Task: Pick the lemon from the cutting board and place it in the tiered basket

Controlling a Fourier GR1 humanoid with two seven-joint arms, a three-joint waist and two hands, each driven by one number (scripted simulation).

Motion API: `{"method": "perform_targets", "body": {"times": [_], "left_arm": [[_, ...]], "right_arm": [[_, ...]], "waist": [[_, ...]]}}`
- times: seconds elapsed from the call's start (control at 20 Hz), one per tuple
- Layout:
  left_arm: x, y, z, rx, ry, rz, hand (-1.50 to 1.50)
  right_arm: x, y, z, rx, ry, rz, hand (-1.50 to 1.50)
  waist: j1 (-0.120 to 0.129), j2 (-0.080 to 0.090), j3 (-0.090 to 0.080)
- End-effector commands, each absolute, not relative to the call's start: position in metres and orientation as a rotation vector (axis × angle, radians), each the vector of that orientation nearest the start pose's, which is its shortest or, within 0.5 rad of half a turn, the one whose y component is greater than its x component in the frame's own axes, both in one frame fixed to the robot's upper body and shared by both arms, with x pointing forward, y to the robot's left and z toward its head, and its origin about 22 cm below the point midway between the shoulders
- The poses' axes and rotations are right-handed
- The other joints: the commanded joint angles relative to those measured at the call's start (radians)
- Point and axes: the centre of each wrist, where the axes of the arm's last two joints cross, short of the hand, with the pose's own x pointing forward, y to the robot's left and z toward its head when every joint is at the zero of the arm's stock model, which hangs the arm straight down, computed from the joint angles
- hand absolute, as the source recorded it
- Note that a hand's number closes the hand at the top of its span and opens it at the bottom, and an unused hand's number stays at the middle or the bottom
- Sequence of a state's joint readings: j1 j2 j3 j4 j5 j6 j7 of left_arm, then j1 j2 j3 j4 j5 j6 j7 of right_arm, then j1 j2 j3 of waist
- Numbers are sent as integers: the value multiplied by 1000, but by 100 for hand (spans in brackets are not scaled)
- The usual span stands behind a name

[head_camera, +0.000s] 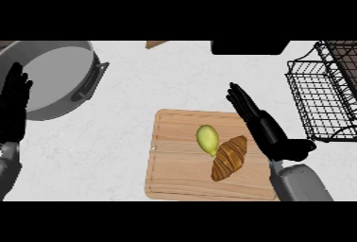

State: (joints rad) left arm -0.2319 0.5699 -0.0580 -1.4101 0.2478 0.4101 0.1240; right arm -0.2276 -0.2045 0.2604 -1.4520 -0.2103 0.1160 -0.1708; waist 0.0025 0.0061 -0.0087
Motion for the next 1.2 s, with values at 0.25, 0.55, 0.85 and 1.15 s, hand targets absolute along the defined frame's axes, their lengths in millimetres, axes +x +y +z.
{"method": "perform_targets", "body": {"times": [0.25,0.55,0.85,1.15], "left_arm": [[258,333,11,357,-1278,-64,0],[229,344,-12,297,-1206,-56,0],[221,342,-9,277,-1227,-64,0],[211,362,-15,295,-1211,-59,0]], "right_arm": [[274,-173,-31,996,-1862,-93,150],[245,-212,-63,525,-2180,-250,-150],[229,-268,-77,-133,-2025,287,-150],[247,-260,-49,-87,-1884,641,-150]], "waist": [[45,34,21],[-1,3,9],[-1,-2,3],[-2,-5,4]]}}
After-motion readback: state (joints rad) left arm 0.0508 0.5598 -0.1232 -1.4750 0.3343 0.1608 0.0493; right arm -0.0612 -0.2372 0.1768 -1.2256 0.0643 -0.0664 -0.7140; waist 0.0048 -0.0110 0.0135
